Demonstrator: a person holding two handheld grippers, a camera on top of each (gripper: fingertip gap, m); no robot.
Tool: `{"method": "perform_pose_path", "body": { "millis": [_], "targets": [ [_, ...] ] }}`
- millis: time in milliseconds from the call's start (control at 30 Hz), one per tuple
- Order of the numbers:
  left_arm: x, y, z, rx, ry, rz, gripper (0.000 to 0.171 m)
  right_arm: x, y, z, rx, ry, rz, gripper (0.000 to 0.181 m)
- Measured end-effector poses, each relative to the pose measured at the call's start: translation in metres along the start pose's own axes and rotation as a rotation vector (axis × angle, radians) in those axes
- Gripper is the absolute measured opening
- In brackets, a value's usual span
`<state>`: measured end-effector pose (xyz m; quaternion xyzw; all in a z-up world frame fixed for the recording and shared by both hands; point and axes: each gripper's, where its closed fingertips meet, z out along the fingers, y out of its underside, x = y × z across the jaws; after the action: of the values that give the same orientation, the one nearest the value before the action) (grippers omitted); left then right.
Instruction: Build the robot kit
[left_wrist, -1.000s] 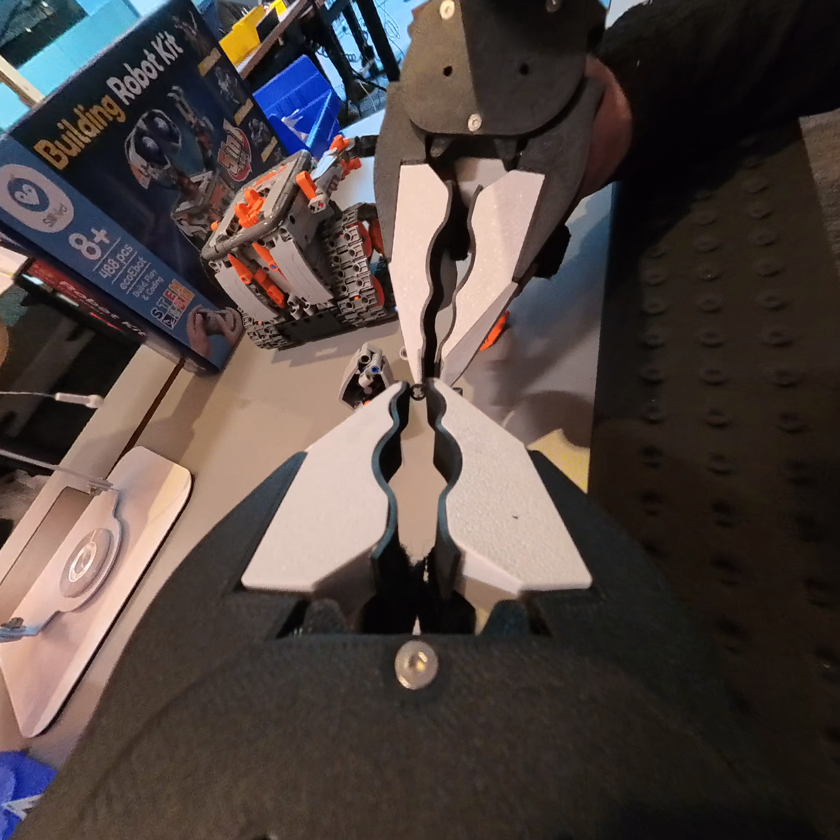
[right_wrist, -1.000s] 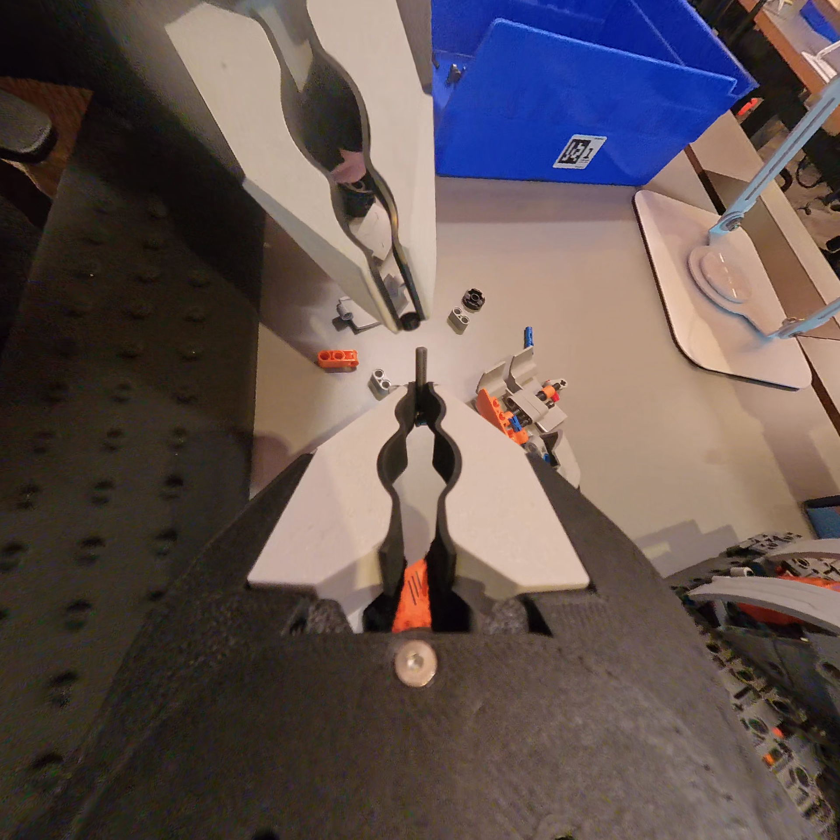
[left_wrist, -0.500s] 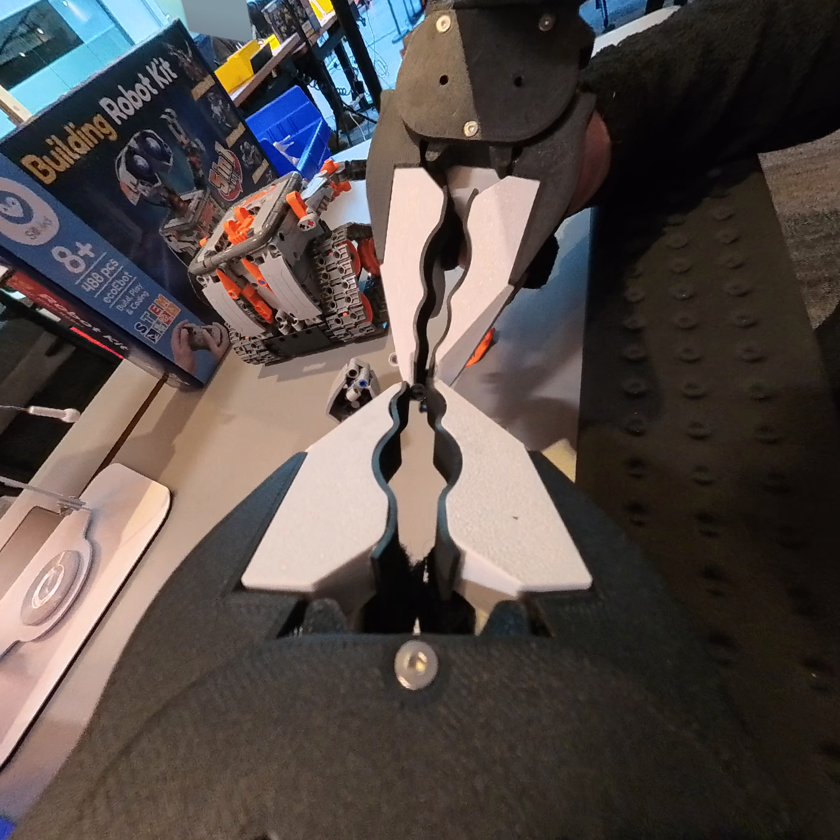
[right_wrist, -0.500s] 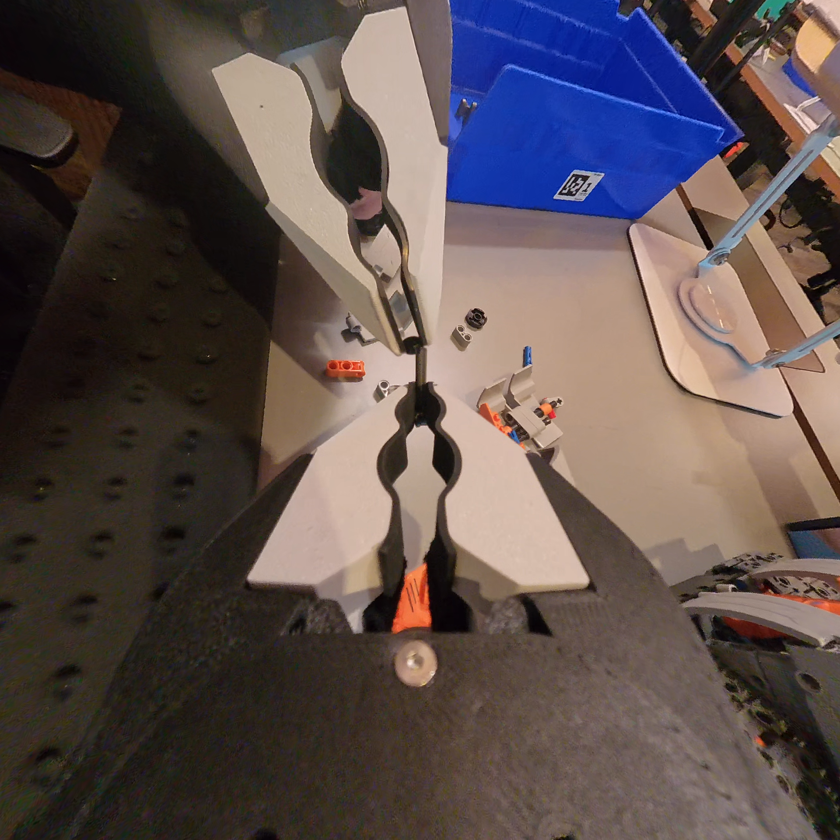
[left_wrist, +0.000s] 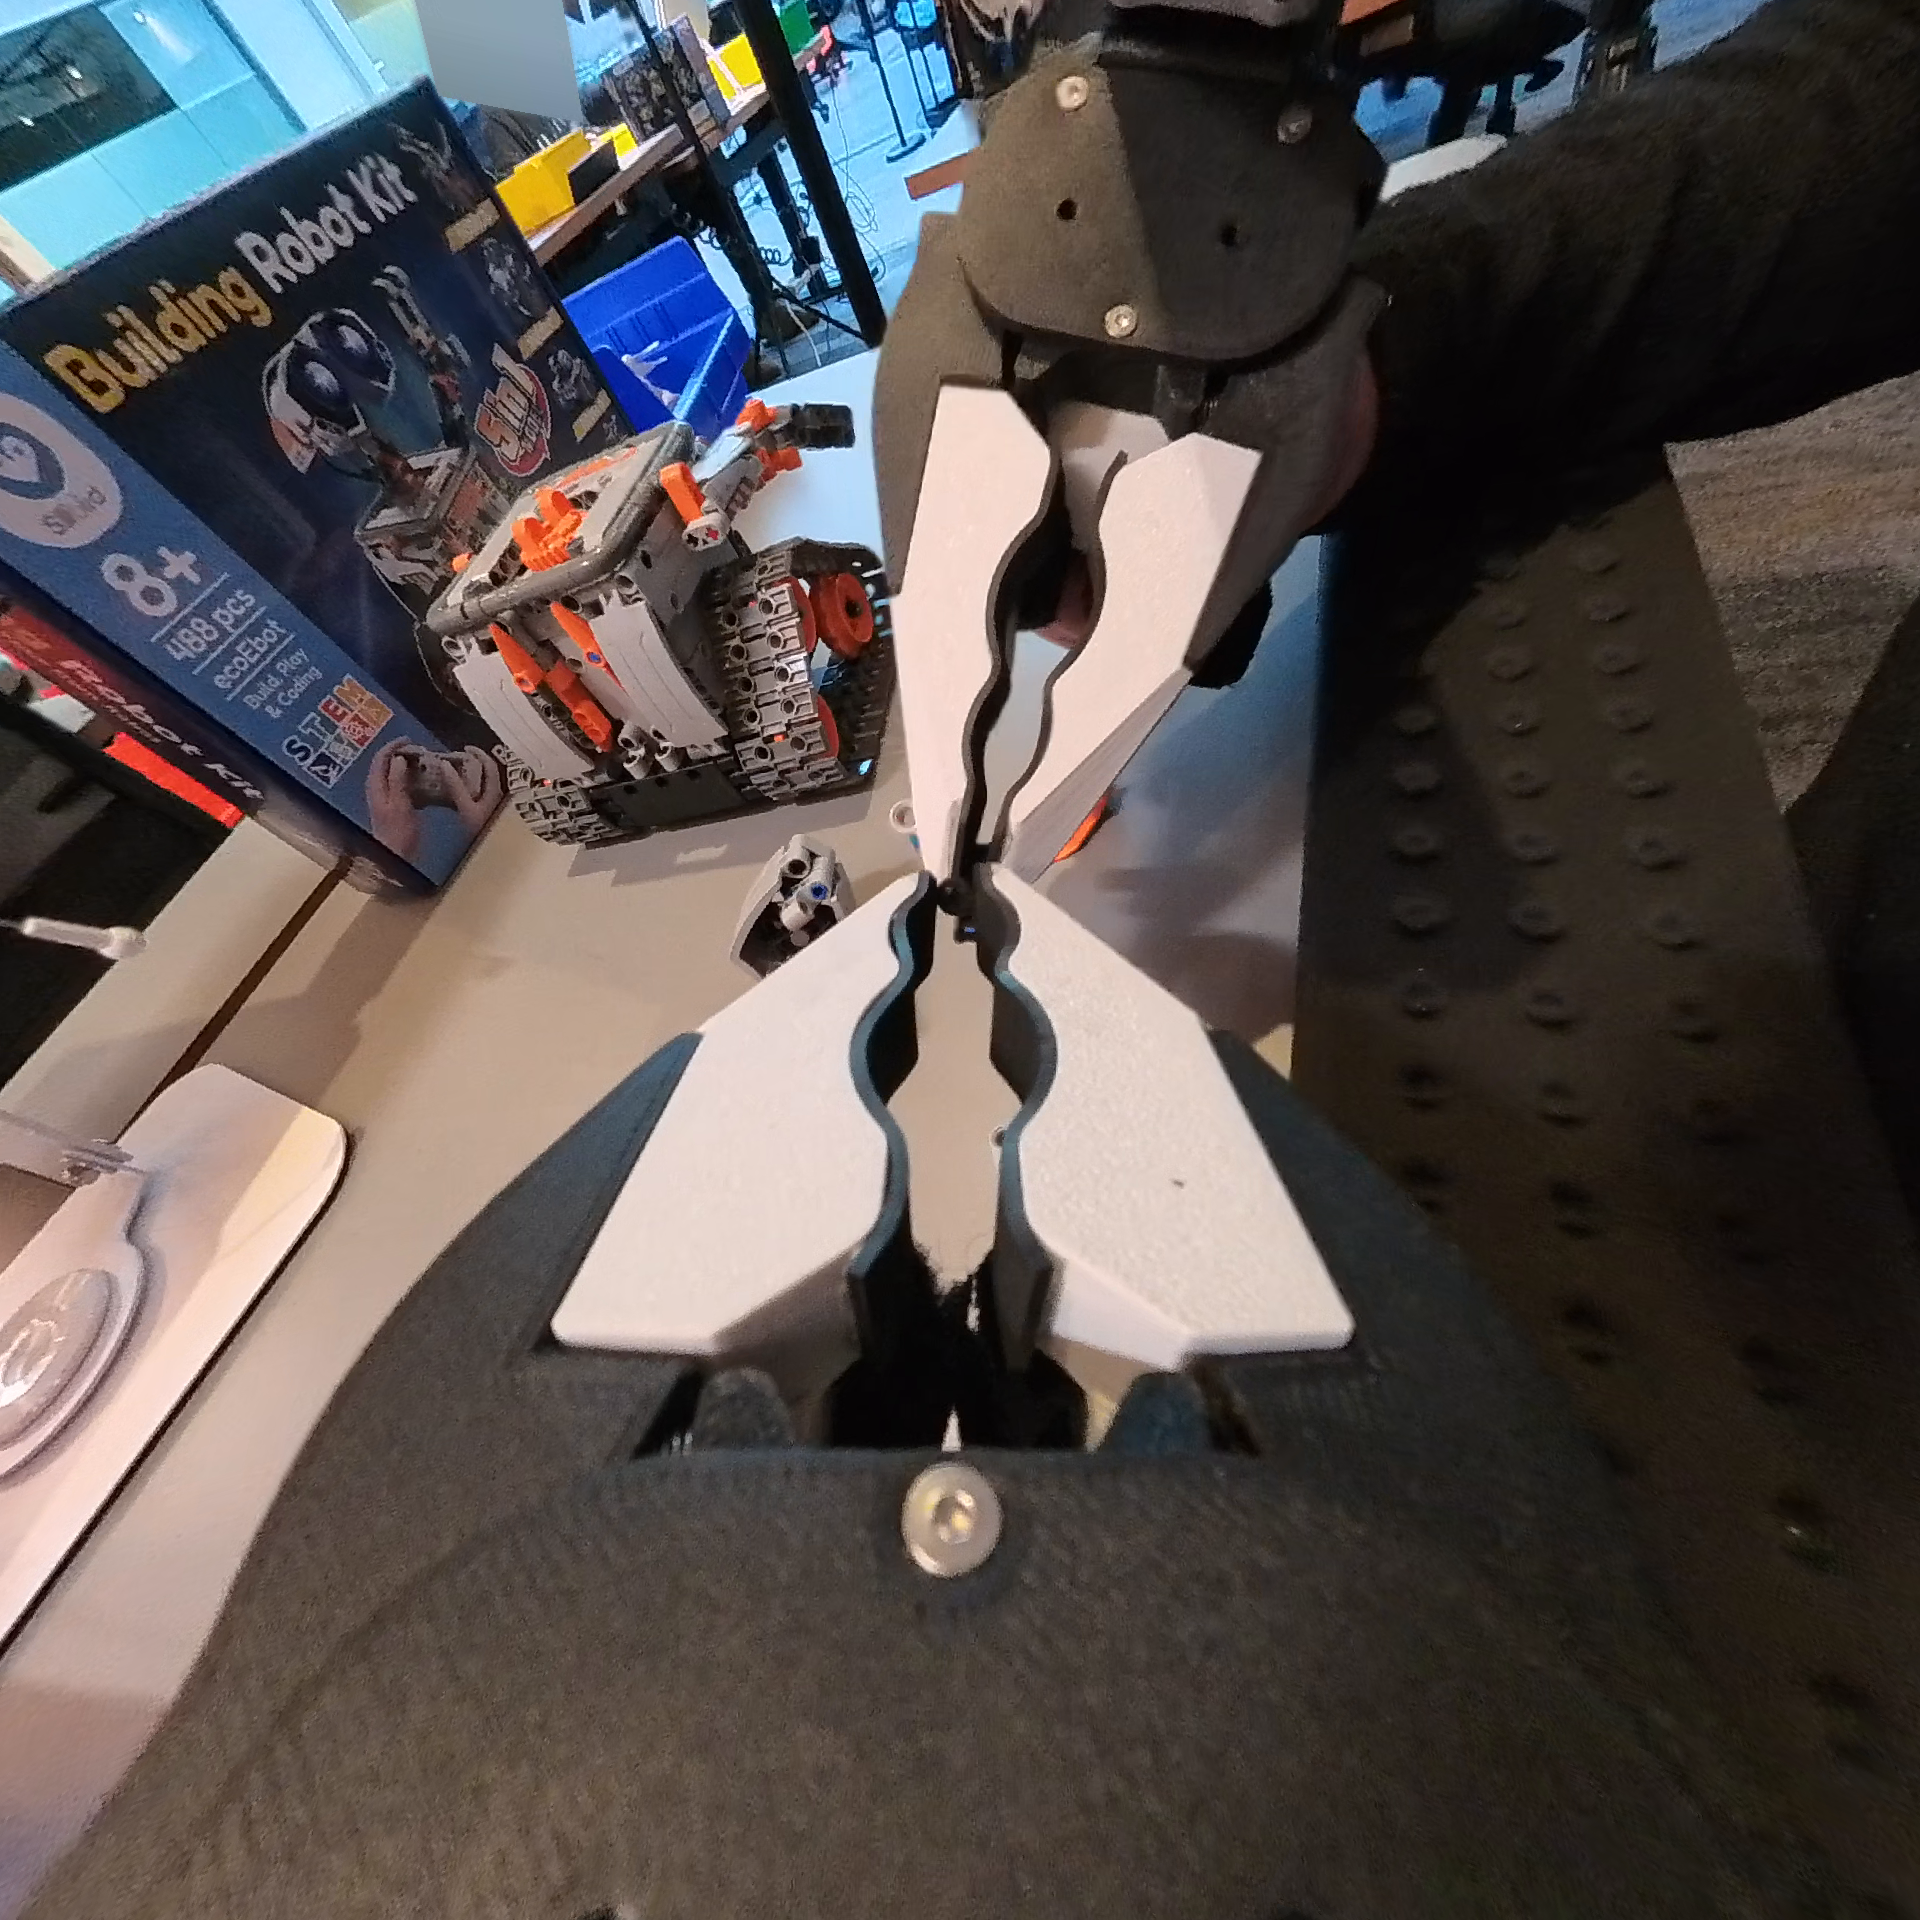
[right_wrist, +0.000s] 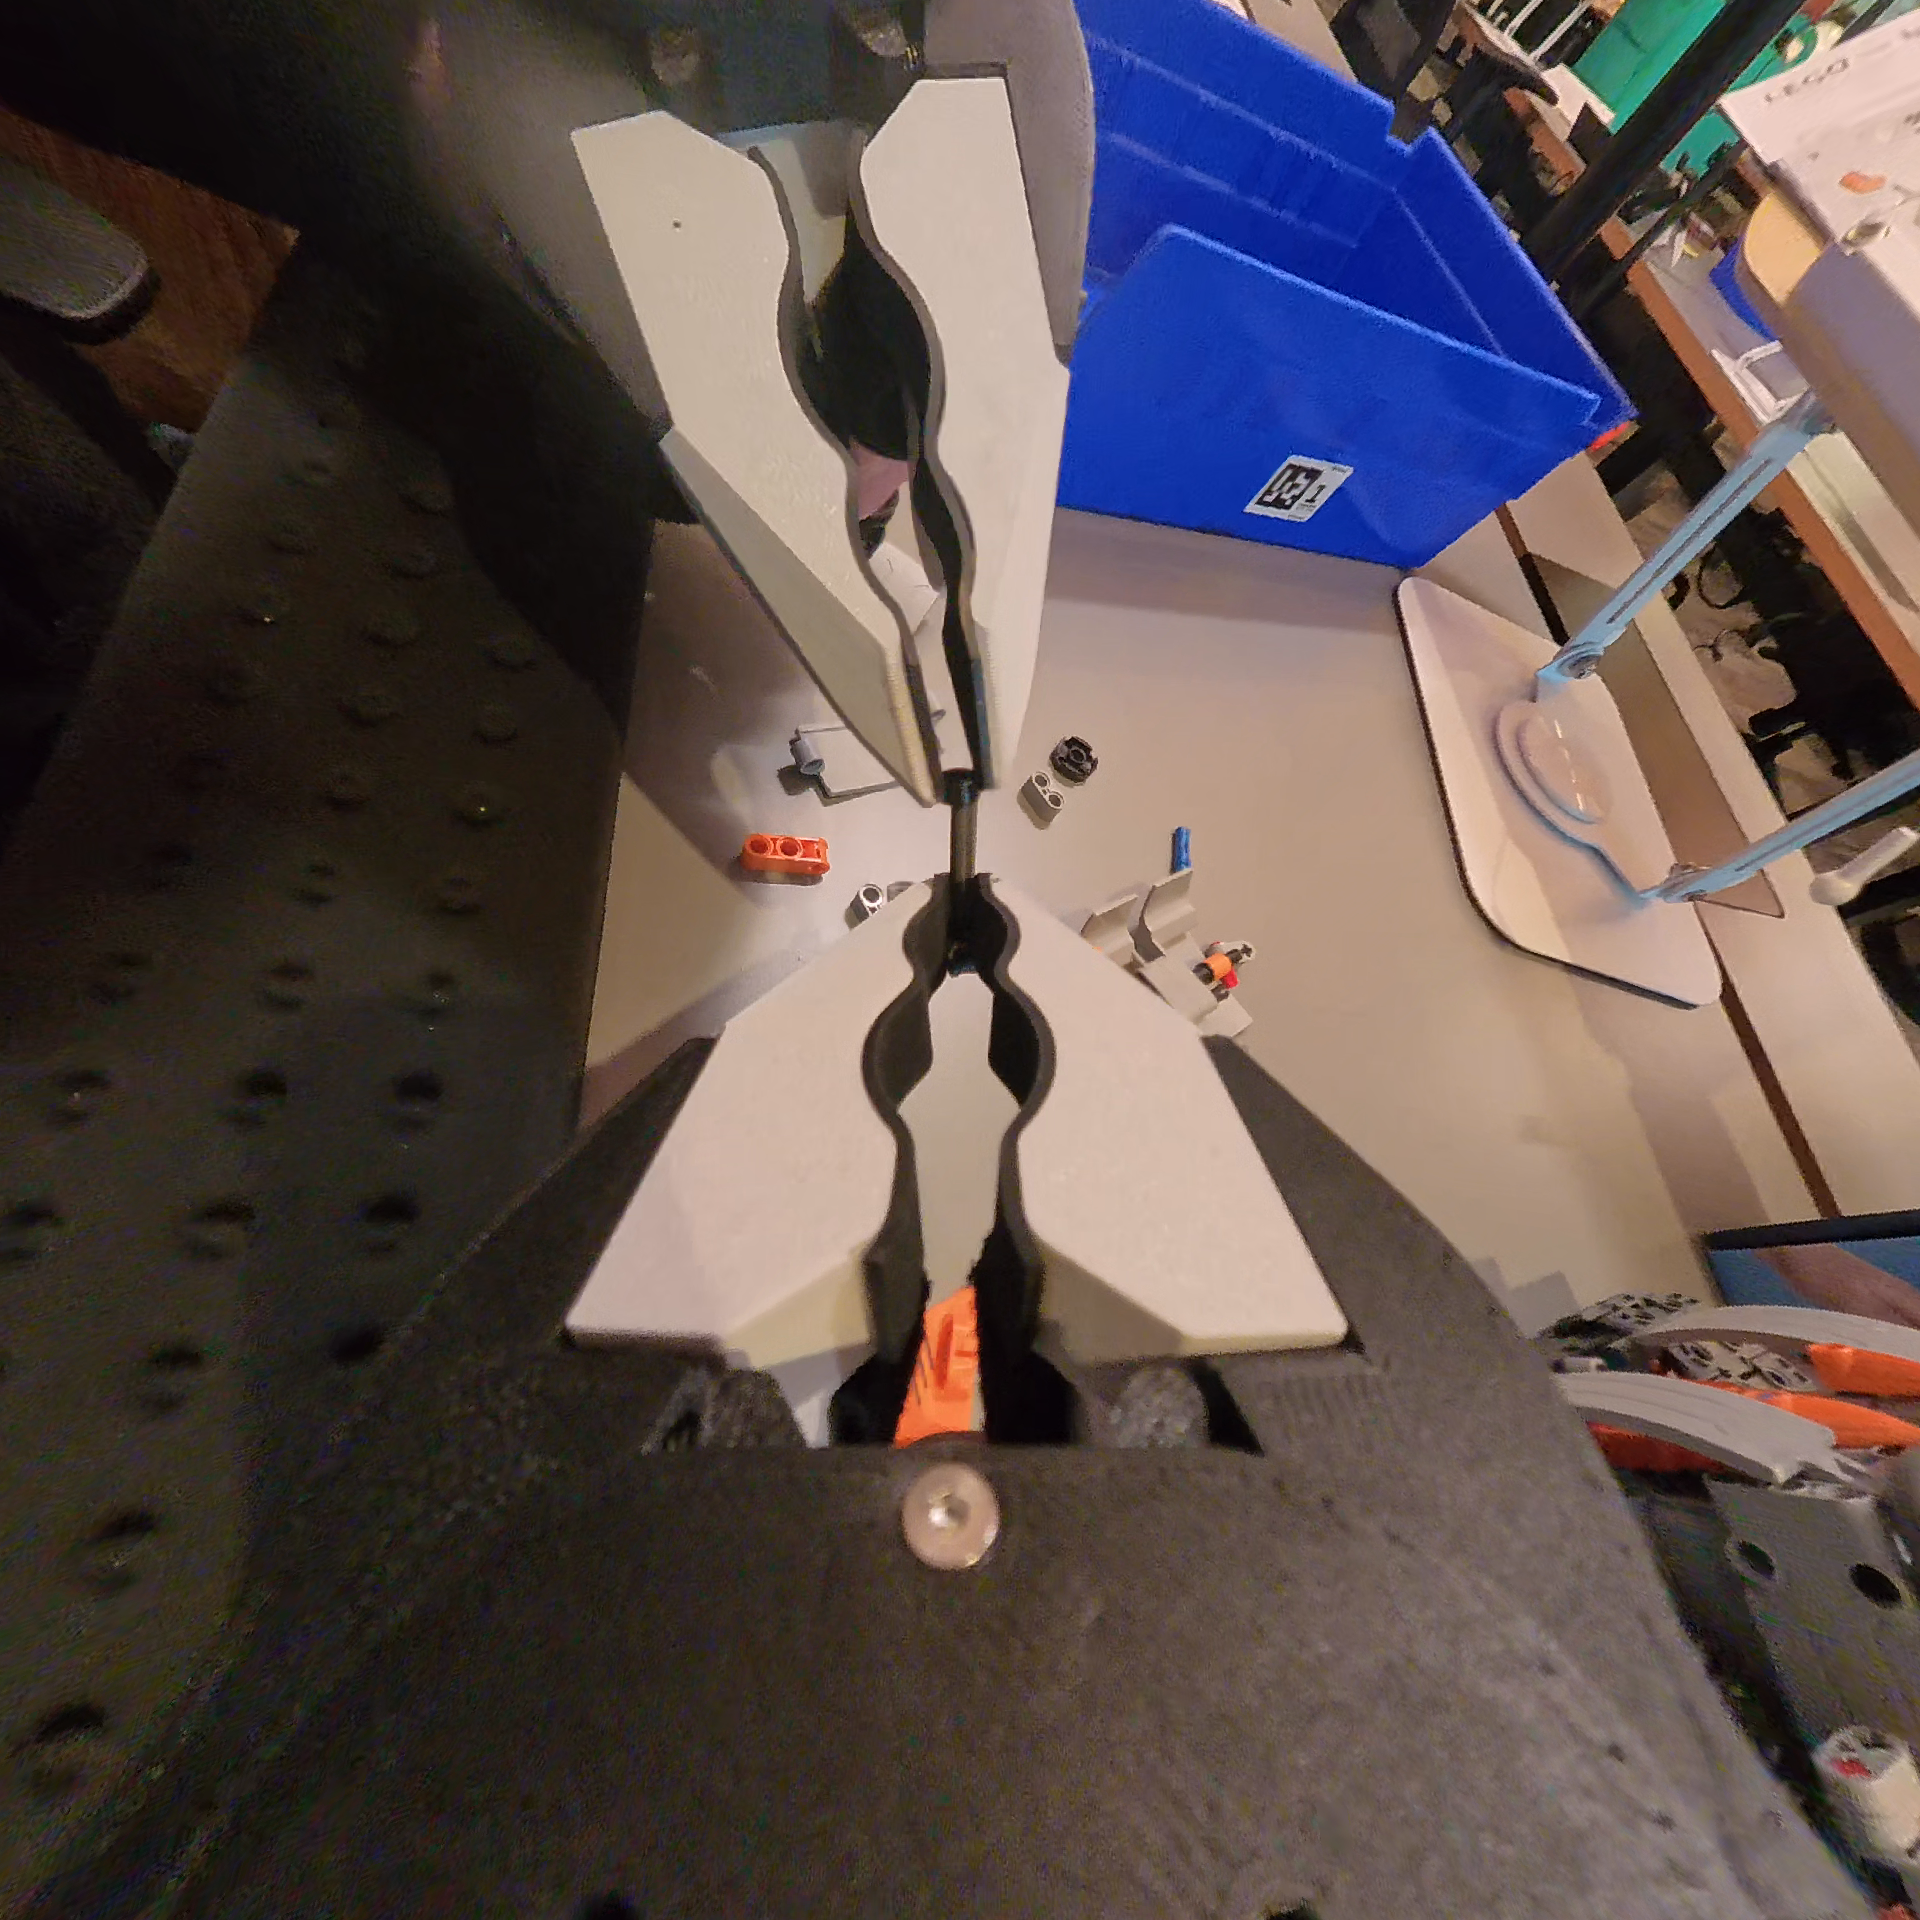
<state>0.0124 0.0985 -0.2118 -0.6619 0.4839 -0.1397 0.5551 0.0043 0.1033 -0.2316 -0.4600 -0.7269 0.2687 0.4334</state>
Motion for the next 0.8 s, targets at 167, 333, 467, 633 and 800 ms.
{"method": "perform_pose_path", "body": {
  "millis": [167,333,467,633,800],
  "targets": [
    [-0.002,-0.003,-0.003,0.025,0.000,-0.049,0.004,0.002,-0.004,-0.001,-0.005,0.061,-0.062,0.000],
    [-0.003,-0.006,-0.002,0.040,-0.009,-0.095,0.005,0.006,-0.006,-0.001,-0.024,0.124,-0.116,0.000],
    [-0.006,-0.007,-0.001,0.050,-0.027,-0.130,0.005,0.009,-0.005,-0.002,-0.034,0.157,-0.125,0.000],
    [-0.008,-0.012,-0.003,0.097,-0.026,-0.171,0.005,0.010,-0.010,-0.004,0.019,0.119,-0.040,0.000],
    [-0.010,-0.022,-0.006,0.161,-0.010,-0.209,0.005,0.011,-0.018,-0.008,0.091,0.078,0.053,0.001]
  ]
}}
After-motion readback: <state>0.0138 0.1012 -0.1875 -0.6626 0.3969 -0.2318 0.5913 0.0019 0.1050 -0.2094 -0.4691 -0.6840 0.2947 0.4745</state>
